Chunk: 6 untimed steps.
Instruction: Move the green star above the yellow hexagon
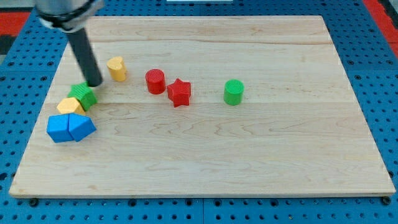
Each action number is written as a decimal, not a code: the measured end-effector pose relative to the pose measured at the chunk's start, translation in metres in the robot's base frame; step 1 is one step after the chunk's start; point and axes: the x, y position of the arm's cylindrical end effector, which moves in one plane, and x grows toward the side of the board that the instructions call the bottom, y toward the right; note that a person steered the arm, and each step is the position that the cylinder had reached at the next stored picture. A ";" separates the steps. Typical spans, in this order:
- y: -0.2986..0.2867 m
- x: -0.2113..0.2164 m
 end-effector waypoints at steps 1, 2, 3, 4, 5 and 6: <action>-0.014 0.019; 0.012 0.030; 0.020 0.035; 0.064 0.019; 0.116 0.057; 0.159 0.073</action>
